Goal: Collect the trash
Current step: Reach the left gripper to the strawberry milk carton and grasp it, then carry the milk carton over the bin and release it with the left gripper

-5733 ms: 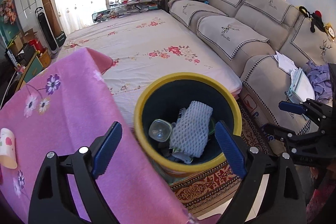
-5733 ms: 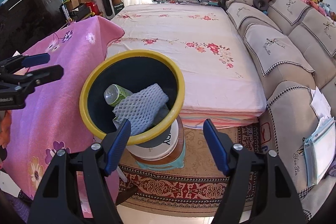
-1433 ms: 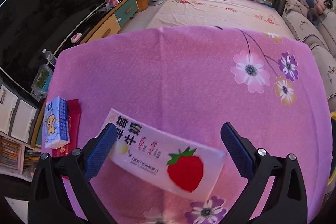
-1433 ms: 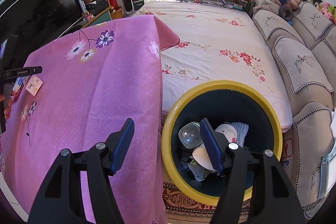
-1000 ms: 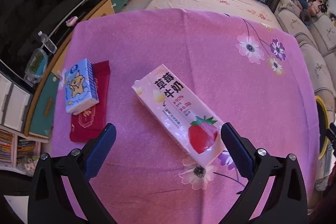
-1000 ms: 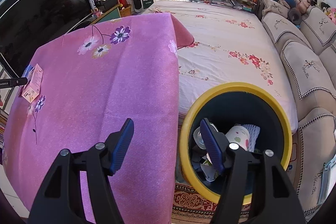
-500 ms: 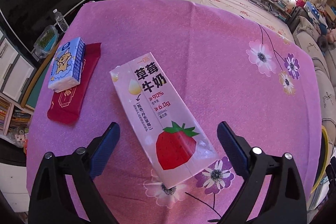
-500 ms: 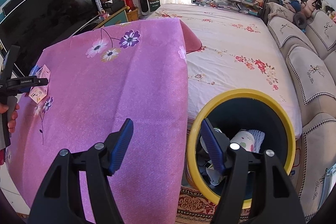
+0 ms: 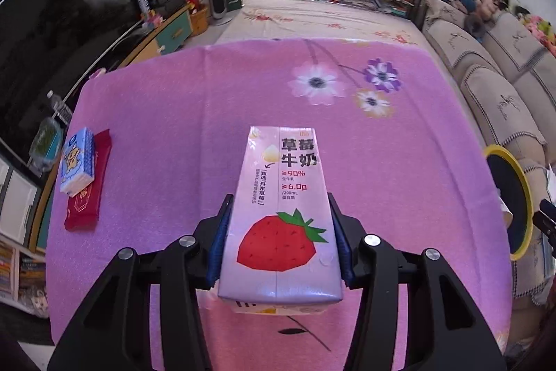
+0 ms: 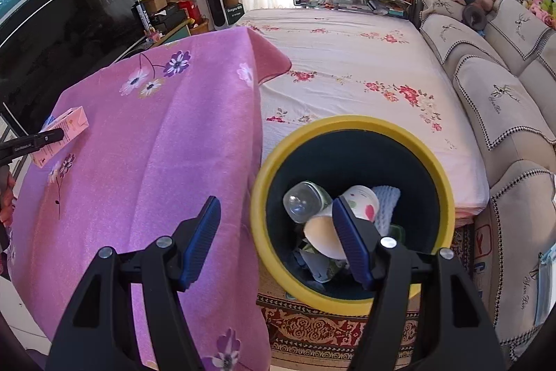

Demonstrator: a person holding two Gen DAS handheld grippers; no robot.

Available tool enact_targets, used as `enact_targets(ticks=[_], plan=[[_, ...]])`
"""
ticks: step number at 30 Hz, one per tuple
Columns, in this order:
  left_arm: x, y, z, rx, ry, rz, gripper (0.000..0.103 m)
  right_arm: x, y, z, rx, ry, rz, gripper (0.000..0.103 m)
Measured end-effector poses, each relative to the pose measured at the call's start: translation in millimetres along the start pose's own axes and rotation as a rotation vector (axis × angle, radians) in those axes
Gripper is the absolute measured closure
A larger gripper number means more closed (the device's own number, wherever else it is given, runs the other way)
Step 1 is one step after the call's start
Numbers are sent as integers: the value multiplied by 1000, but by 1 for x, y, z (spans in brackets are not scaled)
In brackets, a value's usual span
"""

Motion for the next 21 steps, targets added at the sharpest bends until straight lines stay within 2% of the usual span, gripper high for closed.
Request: enact_targets(ticks=[4,13,21], plan=[[65,0,-23,38,58,116,53,28,13,-10,9,18,41,40],[223,0,-55,63,238,331,53,90,35,-41,47,60,119,40],[341,-9,-50,61,307,459,53,134,49,-61,60,97,164,40]])
Point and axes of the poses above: each gripper's, at about its wrist camera, not at the fingertips, and z roughly the way its jaws point, x to its right, y to its underside, the point moved 5 cm from there along z, roughly the way its jaws point, and after that the axes turned 8 degrees about -x, right-handed, at the moved point
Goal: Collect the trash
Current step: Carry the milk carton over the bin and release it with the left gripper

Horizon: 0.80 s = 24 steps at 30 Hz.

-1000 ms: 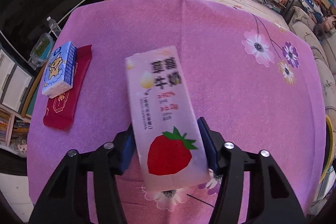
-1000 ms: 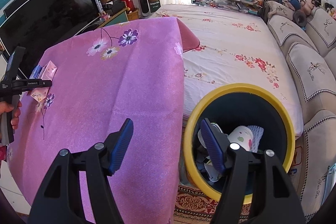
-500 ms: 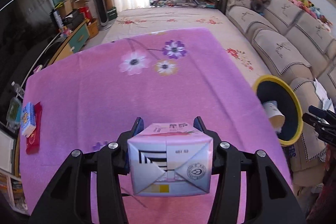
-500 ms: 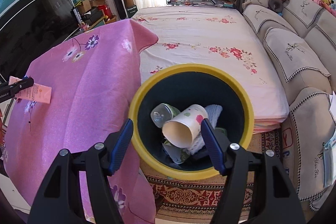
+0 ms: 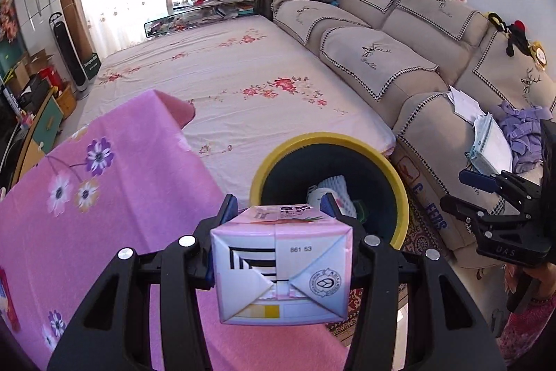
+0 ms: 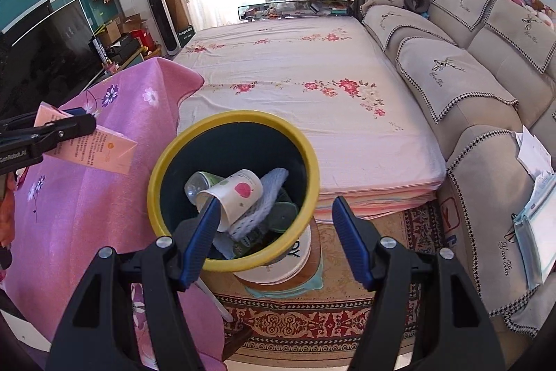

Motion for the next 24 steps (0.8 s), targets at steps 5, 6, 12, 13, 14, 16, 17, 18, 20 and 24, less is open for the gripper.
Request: enact_targets(ticks=[5,6,12,13,14,16,17,18,20,24], plan=[[22,-31,39,1,33,16,31,15,3,3,-12,4,22,40],[25,-35,45,8,43,21,25,16,3,4,-15,3,24,40],[10,-30,32,57,48,8,10,6,8,2,-18,-12,13,40],[4,-21,18,84,39,7,10,2,9,0,-15,-17,11,40],[-6,-9,1,110,21,4,8,-2,11,-2,-12,-23,9,40],[-20,14,-31,163,-30,-3,5,-15,16,-8,-1,-38,3,40],[-28,27,-49,187,-47,-8,5,-23,18,-11,5,-48,-2,40],[-38,41,-66,210,-68,-21,5,-30,20,-15,11,-59,-10,40],[-58,72,-99,239,-116,-60,5,-49,26,-25,28,-79,-27,35],[-99,138,-150,266,-177,-154,5,-91,38,-48,79,-120,-67,19]])
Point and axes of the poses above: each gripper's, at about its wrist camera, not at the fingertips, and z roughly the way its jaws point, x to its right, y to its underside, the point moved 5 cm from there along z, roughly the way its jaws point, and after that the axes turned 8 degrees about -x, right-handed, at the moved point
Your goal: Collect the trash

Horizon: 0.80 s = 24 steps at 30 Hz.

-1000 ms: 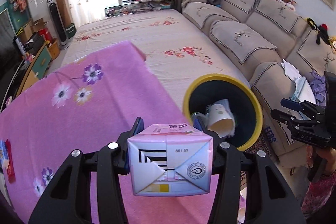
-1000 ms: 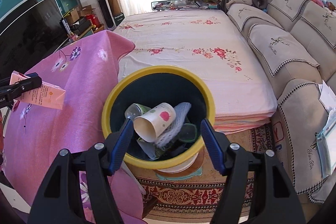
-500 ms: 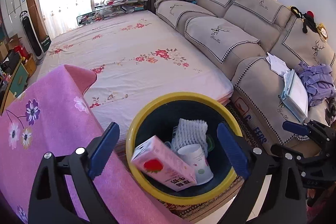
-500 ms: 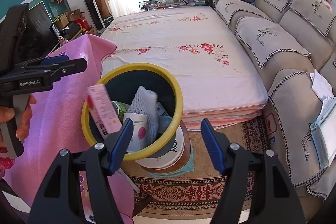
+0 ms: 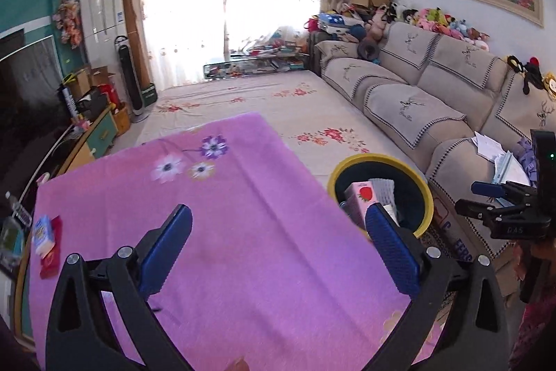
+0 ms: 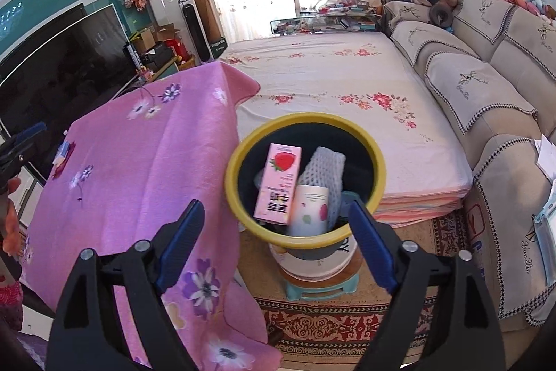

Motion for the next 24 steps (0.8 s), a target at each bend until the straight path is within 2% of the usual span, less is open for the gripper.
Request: enact_targets(ticks=[2,7,11,16,24], plan=[[-34,23,-29,12,-29,-53,5,-24,3,-12,32,-11,-27,7],[-102,83,-96,52,-129,-165,5,-79,16,-44,104,21,-86,6],[-139,129,-143,85,-218,-228,5,-109,27,-71,162,51,-127,6],[-160,170,-178,89,-271,-278,5,-127,44,-93,201,78,-161,6],[-155,180,-199,107,-267,-291,5,-134,61,-107,239,85,-172,6]])
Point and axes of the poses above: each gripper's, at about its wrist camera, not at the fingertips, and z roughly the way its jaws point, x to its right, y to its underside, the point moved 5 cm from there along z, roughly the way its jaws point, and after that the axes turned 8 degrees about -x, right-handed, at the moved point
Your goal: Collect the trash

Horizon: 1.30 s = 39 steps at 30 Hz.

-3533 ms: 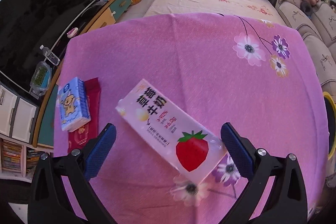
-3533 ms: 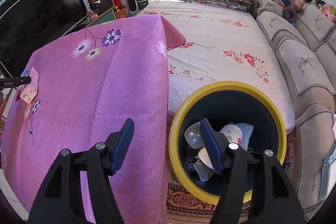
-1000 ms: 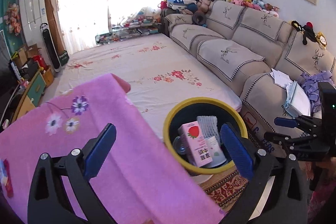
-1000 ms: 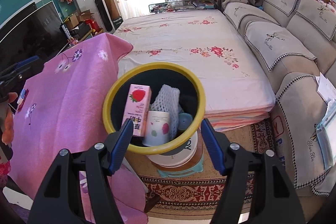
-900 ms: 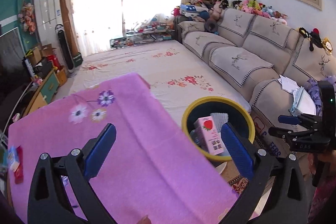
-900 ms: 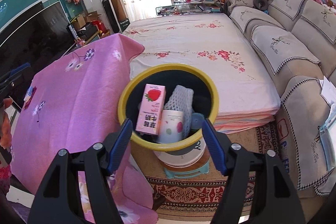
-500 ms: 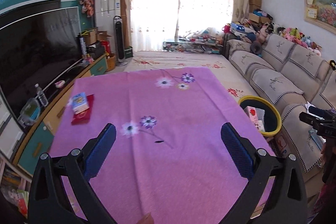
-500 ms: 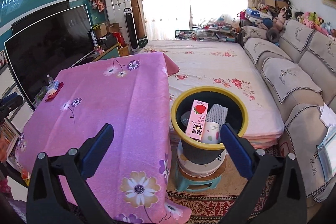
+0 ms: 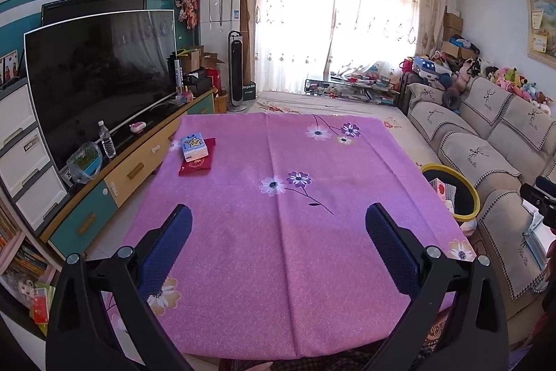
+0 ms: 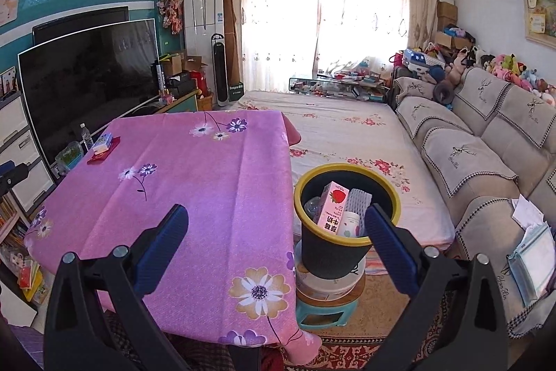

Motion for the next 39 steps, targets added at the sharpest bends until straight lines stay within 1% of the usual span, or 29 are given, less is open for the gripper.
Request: enact_targets(ticks=[5,11,22,39], plan=[[-5,7,-5,-1,-4,-19,5,-7,2,-1,-3,-4,-23,6],[-11,11,-11,8,-4,-29,5,-11,1,-4,6,-10,-23,6],[-10,4,-10,13,-16,-36,5,-13,0,-6,12,-15,-19,6],[-10,4,-8,9,-25,-36,5,-11,0,-4,12,-20,-19,6]])
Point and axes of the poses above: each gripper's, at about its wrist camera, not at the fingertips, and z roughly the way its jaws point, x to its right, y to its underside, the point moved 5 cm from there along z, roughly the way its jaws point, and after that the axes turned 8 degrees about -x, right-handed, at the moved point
